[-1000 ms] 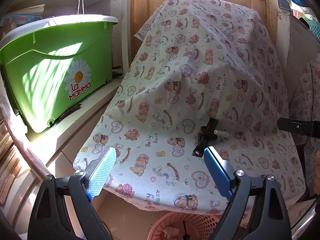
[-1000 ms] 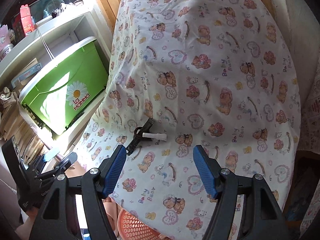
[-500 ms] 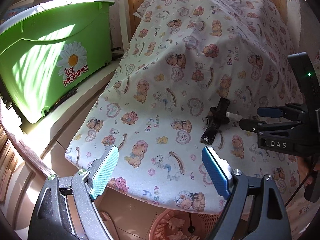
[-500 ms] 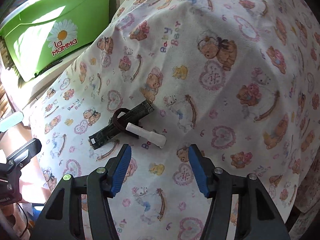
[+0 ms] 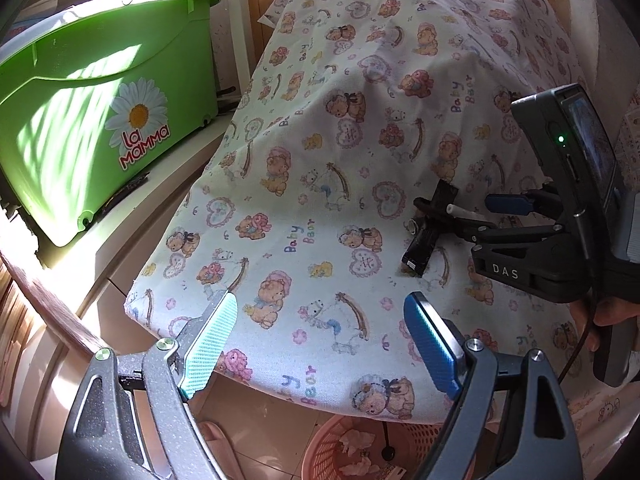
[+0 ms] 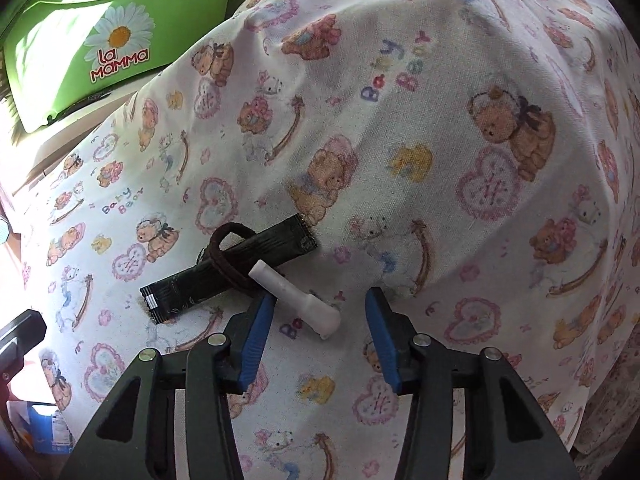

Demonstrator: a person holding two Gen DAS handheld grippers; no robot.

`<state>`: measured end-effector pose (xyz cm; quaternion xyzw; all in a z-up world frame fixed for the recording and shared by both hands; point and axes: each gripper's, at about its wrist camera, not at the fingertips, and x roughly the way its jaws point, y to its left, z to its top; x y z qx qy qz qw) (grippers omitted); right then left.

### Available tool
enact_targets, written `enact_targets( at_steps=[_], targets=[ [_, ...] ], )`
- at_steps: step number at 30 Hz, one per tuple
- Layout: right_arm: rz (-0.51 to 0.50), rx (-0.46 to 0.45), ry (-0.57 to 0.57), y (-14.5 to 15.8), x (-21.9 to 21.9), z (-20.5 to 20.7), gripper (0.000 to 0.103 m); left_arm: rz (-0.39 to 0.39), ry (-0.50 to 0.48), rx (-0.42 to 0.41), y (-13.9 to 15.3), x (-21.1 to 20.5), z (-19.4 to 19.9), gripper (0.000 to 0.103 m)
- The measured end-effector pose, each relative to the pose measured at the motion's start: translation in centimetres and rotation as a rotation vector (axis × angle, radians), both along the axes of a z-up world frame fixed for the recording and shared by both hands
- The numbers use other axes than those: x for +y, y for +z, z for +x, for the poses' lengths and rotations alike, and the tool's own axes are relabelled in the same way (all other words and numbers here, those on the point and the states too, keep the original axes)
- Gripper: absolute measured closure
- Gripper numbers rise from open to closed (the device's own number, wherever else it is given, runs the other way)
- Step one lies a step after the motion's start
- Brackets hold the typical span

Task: Collect trash
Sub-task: 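Close the right tool on the white peg of the black object, then grasp the black handle piece with the left tool while the right tool holds the white peg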

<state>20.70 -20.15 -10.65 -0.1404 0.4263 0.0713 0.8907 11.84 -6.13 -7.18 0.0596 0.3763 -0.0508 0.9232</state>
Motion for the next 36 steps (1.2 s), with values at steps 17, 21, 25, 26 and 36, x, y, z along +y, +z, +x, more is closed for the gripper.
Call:
enact_targets(
  at_steps=[17,21,25,26,36],
  targets=[
    [0.313,0.026,-0.11,4.2,-4.9,-4.1,0.084,-0.033,-0.158,0.077,-1.0,-2.3,1.3,0.019],
    [0.373,-0.007,-0.164,6.1,-6.7,-6.1,0.084,0.039,-0.228,0.06,-1.1,-4.6,2.5,0.037],
    [0.329,-0.048,-0.145,7.3,-6.9,-7.2,0.084,0.025,-0.246,0.071,-1.8,-6.4,3.7,0.044],
    [0.326,-0.046,-0.143,7.3,-7.1,-7.2,0.084,0.021,-0.236,0.081,-2.1,-6.6,3.9,0.046],
    [0.313,-0.052,-0.138,7.9,-9.2,-8.5,0.084,0.003,-0.199,0.063,-3.2,-6.6,6.4,0.054]
  ],
)
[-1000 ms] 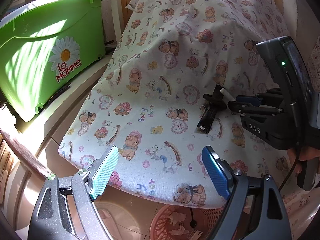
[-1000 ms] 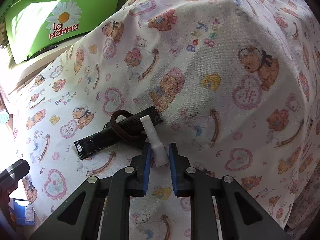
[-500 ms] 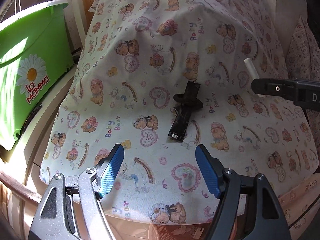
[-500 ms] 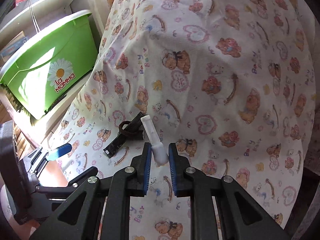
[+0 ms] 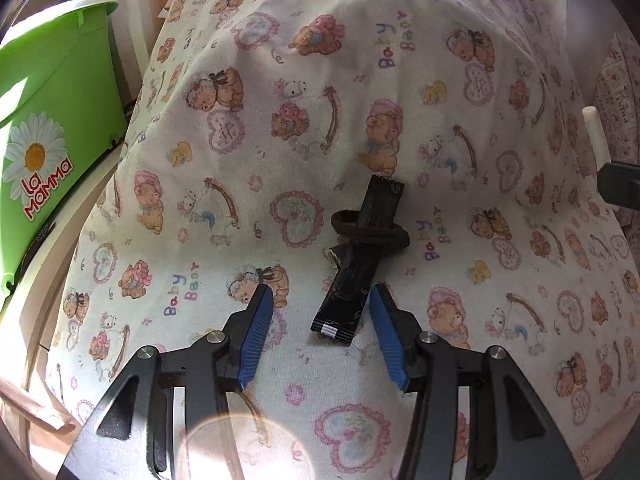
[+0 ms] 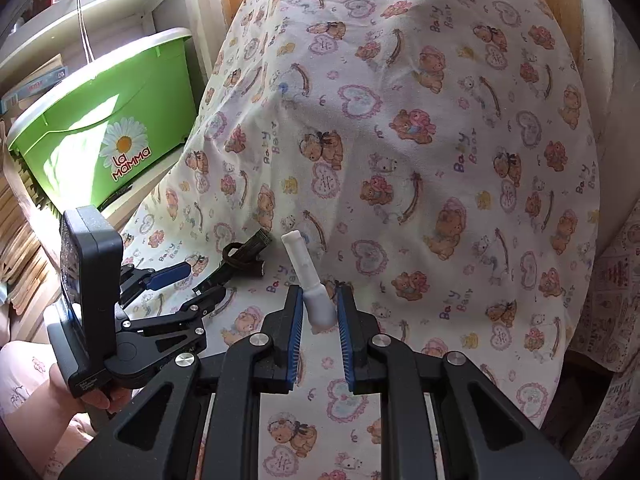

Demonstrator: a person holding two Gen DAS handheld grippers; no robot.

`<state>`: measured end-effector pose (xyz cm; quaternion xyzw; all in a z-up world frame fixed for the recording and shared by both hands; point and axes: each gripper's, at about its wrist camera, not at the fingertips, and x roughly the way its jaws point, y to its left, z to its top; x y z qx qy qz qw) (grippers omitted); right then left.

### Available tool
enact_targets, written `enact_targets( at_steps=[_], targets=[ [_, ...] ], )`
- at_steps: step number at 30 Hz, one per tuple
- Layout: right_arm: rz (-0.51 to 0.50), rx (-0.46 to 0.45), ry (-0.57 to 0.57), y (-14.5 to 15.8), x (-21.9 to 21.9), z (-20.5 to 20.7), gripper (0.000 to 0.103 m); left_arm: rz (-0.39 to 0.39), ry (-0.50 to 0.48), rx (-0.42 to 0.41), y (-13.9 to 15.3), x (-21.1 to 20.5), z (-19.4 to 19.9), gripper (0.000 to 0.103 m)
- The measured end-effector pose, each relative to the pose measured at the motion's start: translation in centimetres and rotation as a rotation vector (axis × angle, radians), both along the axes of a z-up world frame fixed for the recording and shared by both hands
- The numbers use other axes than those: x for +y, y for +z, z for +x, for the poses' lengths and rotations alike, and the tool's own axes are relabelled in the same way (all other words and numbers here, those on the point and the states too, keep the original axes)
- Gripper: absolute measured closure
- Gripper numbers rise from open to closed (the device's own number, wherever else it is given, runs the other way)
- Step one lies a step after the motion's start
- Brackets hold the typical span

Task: Collect trash
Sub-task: 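Grasp the black handle piece with the left tool while the right tool holds the white peg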

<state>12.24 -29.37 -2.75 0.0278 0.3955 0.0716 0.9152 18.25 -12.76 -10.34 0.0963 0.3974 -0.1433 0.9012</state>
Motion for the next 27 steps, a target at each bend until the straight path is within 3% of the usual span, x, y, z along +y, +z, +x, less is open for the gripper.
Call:
enact_targets(
  at_steps=[2,3,5,6,7,11,14,19,21,24,27],
  targets=[
    [-0.006,0.001,0.0,0.0,-0.2,-0.1,0.084,-0.044,-0.005,0.027,0.0,0.5,0.4,0.064],
    [-0.01,0.001,-0.001,0.0,-0.4,-0.1,0.084,-0.044,0.002,0.037,0.1,0.8,0.7,0.078],
    [-0.014,0.003,-0.006,0.0,-0.7,-0.2,0.084,-0.014,0.024,0.061,0.7,1.2,0.5,0.088],
    [-0.013,0.004,-0.01,0.0,-0.9,-0.2,0.084,-0.011,0.02,0.053,1.4,1.2,-0.2,0.099],
    [-0.011,0.005,-0.015,0.0,-1.0,-0.1,0.084,-0.022,0.001,0.048,2.1,1.2,-0.8,0.101],
    [0.009,0.005,-0.028,0.1,-1.4,-0.2,0.084,0.022,-0.062,0.074,4.4,0.6,-3.4,0.101],
    [0.001,0.005,-0.028,0.1,-1.0,-0.3,0.084,0.023,-0.08,0.163,4.2,1.1,-4.7,0.101],
    [-0.005,0.018,-0.017,-0.4,0.0,-0.5,0.084,-0.156,-0.047,0.378,3.3,3.8,-5.7,0.101],
    [-0.013,0.02,-0.014,-0.5,0.5,-0.7,0.084,-0.196,-0.031,0.381,3.7,4.9,-6.0,0.101],
    [-0.013,0.021,-0.011,-0.6,1.0,-0.9,0.084,-0.165,0.003,0.338,4.1,5.6,-6.2,0.101],
    [-0.007,0.026,-0.014,-0.8,1.3,-1.0,0.084,-0.17,-0.012,0.407,3.2,5.6,-6.0,0.101]
  ],
)
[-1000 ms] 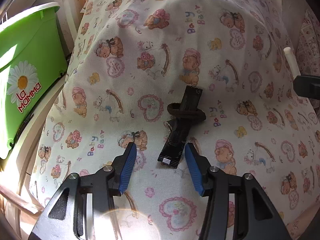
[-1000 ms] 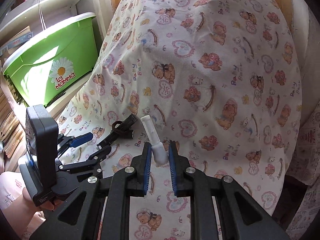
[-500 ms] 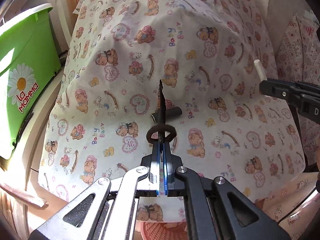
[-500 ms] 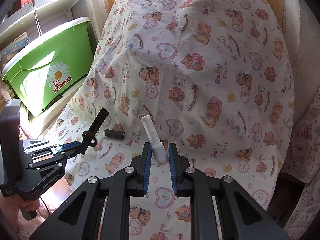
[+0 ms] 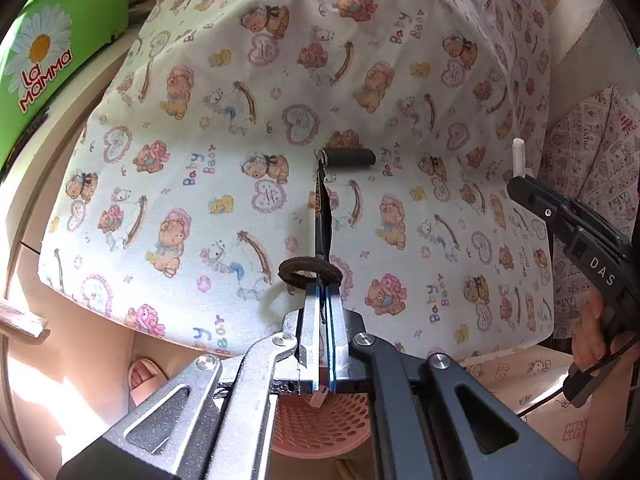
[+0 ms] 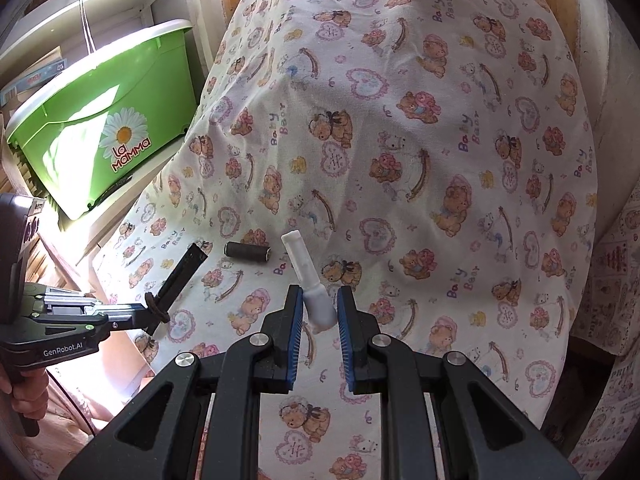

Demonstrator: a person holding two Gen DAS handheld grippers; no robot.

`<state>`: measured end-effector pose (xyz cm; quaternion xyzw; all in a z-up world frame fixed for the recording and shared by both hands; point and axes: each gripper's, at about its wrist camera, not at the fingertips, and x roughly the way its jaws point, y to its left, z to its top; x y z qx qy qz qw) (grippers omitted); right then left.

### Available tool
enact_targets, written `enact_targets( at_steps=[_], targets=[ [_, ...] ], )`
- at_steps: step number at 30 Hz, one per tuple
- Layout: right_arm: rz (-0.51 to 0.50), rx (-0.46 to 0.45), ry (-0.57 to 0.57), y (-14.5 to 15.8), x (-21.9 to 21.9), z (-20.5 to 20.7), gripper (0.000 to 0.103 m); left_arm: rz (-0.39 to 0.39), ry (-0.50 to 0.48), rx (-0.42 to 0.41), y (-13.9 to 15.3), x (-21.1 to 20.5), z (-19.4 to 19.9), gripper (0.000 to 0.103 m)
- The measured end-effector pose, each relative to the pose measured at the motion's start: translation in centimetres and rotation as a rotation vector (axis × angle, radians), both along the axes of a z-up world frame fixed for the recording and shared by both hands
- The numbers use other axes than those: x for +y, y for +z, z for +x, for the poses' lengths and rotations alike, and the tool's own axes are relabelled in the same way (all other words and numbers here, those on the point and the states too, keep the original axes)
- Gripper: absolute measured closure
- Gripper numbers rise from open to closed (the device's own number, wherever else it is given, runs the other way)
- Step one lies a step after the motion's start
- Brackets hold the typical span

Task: Collect trash
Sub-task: 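Grasp the black handle piece with the left tool while the right tool holds the white peg, then lift the black handle piece with the left tool while the right tool holds the peg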

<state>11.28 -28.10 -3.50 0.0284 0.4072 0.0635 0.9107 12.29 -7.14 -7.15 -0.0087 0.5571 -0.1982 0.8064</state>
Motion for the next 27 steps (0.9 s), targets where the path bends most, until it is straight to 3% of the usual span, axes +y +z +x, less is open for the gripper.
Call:
enact_targets(
  at_steps=[5,7,8,15,19,24,26,27],
  targets=[
    [0.0,0.01,0.002,-0.3,0.4,0.1,0.084,-0.002,-0.007,-0.005,-0.5,-0.3,-0.3,0.095],
    [-0.003,0.008,0.006,-0.2,0.4,0.1,0.084,-0.001,-0.011,-0.037,-0.1,-0.6,-0.4,0.075],
    [-0.003,0.006,0.007,-0.2,0.5,0.1,0.084,-0.001,-0.01,-0.056,0.1,-0.6,-0.5,0.072],
    [0.0,0.005,0.005,-0.1,0.0,0.1,0.084,-0.03,0.022,-0.132,2.0,0.1,0.7,0.068],
    [0.0,0.014,0.003,-0.3,0.1,0.3,0.084,-0.013,0.004,-0.089,0.9,-1.6,3.7,0.06],
    [-0.023,0.02,0.008,-0.6,0.5,0.4,0.084,0.109,0.024,-0.05,-1.7,-3.5,5.5,0.06],
    [-0.026,0.015,0.009,-0.6,0.5,0.4,0.084,0.12,0.073,-0.035,-2.2,-3.3,5.9,0.067],
    [-0.026,0.014,0.009,-0.5,0.4,0.5,0.084,0.123,0.07,-0.043,-2.1,-3.4,6.1,0.079]
  ],
)
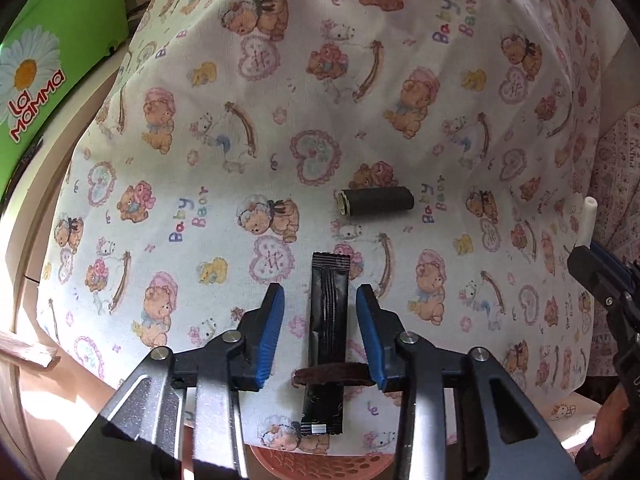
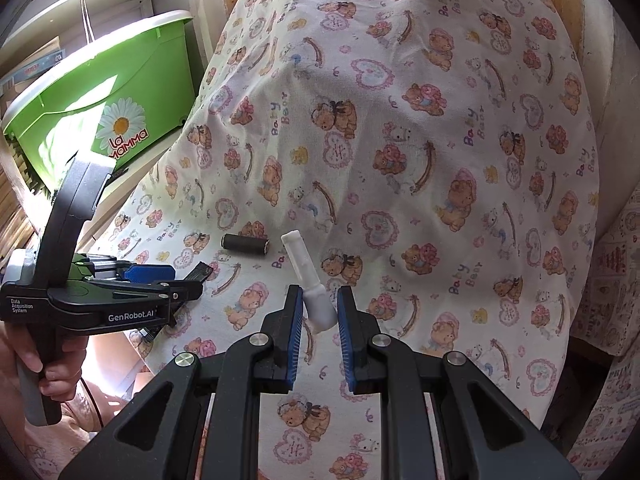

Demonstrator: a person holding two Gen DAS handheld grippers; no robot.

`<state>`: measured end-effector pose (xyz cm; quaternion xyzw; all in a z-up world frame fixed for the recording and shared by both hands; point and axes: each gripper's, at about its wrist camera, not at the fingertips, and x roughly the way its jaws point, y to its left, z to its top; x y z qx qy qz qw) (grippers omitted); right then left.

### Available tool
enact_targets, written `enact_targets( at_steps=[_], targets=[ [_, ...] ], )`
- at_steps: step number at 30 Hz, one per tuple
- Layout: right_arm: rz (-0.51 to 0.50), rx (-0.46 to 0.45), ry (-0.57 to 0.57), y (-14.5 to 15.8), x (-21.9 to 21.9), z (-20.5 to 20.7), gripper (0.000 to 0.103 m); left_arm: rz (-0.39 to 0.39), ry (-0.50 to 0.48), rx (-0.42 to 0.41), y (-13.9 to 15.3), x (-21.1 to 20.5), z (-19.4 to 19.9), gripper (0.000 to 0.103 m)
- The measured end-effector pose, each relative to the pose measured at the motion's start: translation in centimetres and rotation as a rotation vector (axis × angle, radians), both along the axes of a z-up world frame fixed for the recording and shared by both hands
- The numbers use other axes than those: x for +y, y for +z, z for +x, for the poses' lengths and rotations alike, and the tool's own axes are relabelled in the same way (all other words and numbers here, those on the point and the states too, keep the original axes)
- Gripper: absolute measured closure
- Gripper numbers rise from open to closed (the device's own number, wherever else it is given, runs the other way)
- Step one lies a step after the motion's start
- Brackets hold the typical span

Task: Collect trash
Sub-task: 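Lift the black handle piece with the left tool while the right tool holds the peg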

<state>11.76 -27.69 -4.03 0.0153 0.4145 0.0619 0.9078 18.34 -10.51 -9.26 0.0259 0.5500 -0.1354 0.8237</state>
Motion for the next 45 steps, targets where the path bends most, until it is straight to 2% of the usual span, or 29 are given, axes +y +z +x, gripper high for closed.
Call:
enact_targets(
  at_steps=[1,5,7,9,11,14,18,20,22,25,29,33,36,41,45],
  targets=[
    [0.001,-0.001,-0.002,0.0,-0.1,0.0,0.084,0.003,-0.007,0.011,-0.1,-0.2,0.2,0.088],
    [-0.001,0.001,-0.011,0.0,-0.5,0.1,0.084,-0.029,-0.025,-0.015,0.4,-0.8,0.5,0.094],
    [-0.002,0.004,-0.018,0.0,-0.7,0.2,0.084,-0.078,-0.024,-0.041,1.1,-1.0,0.4,0.102],
    [0.0,0.004,-0.024,0.0,-0.8,0.1,0.084,-0.143,-0.029,-0.091,2.4,-0.8,0.3,0.102],
    [0.002,-0.001,-0.027,0.1,-0.9,0.1,0.084,-0.161,-0.034,-0.159,3.9,-0.8,-0.1,0.102],
    [0.002,-0.007,-0.03,0.3,-1.0,-0.1,0.084,-0.177,-0.037,-0.212,5.2,-0.6,-0.6,0.102],
    [0.003,-0.01,-0.038,0.4,-1.0,-0.4,0.084,-0.259,-0.046,-0.302,6.8,0.5,-1.1,0.103],
    [0.002,-0.013,-0.044,0.4,-1.0,-0.4,0.084,-0.259,-0.066,-0.404,8.1,0.7,-2.0,0.102],
    [0.006,-0.015,-0.044,0.5,-1.0,-0.4,0.084,-0.218,-0.104,-0.436,8.2,0.3,-2.3,0.102],
    [0.007,-0.013,-0.047,0.4,-1.0,-0.4,0.084,-0.162,-0.092,-0.387,6.4,-0.1,-1.7,0.102],
    [0.002,-0.009,-0.052,0.3,-0.9,-0.4,0.084,-0.193,-0.036,-0.327,3.9,0.6,-0.7,0.102],
    [0.004,-0.015,-0.054,0.4,-1.0,-0.4,0.084,-0.222,-0.041,-0.289,3.4,0.9,-0.4,0.102],
    [-0.001,-0.017,-0.06,0.4,-1.2,-0.5,0.084,-0.158,-0.071,-0.199,2.4,0.0,-0.3,0.102],
    [-0.001,-0.019,-0.07,0.5,-1.4,-0.6,0.084,-0.093,-0.044,-0.202,0.8,-0.2,-0.6,0.102],
    [0.002,-0.027,-0.069,0.7,-1.5,-0.9,0.084,-0.019,-0.003,-0.264,0.6,0.0,-0.7,0.102]
  ],
)
